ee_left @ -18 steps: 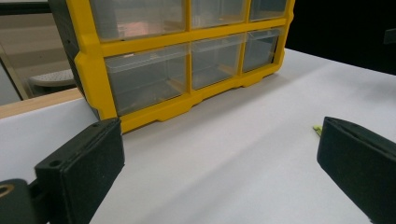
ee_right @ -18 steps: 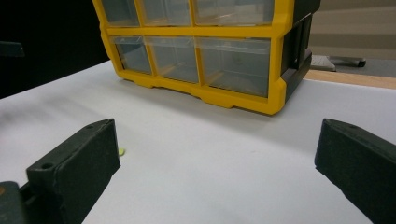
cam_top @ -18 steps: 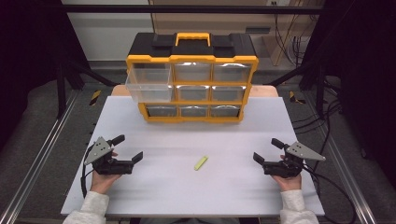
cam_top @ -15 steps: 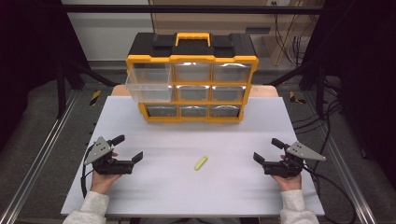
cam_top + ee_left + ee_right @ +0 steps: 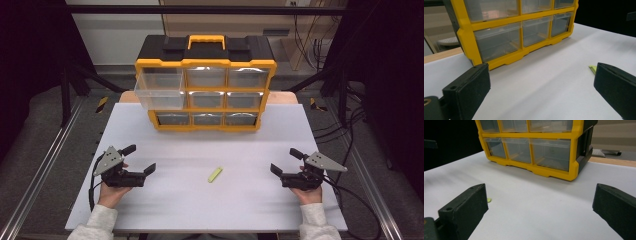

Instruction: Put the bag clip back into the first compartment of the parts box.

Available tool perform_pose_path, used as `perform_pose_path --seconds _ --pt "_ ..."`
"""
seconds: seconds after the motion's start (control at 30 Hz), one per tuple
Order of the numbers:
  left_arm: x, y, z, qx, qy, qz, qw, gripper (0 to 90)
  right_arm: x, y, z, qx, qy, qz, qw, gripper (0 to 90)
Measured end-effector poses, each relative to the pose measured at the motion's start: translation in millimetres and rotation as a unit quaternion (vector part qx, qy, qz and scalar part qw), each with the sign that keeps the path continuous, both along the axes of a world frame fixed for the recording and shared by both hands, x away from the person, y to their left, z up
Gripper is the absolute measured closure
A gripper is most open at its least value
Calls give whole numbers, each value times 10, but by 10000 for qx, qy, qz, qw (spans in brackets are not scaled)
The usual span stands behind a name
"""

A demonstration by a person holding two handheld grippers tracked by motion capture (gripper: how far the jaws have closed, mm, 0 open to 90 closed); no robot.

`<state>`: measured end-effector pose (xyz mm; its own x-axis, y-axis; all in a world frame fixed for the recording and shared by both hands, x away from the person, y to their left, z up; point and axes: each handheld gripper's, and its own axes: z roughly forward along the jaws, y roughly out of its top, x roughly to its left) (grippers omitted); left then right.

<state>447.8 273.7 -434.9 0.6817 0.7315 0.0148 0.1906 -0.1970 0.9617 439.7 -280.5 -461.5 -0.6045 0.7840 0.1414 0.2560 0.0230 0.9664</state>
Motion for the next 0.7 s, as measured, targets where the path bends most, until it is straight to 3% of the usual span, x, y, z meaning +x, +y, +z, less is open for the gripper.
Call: perform_pose_path --seconds 0.7 --pt "-41 -310 120 103 34 -223 9997 6 -3 8 -3 -23 29 37 10000 4"
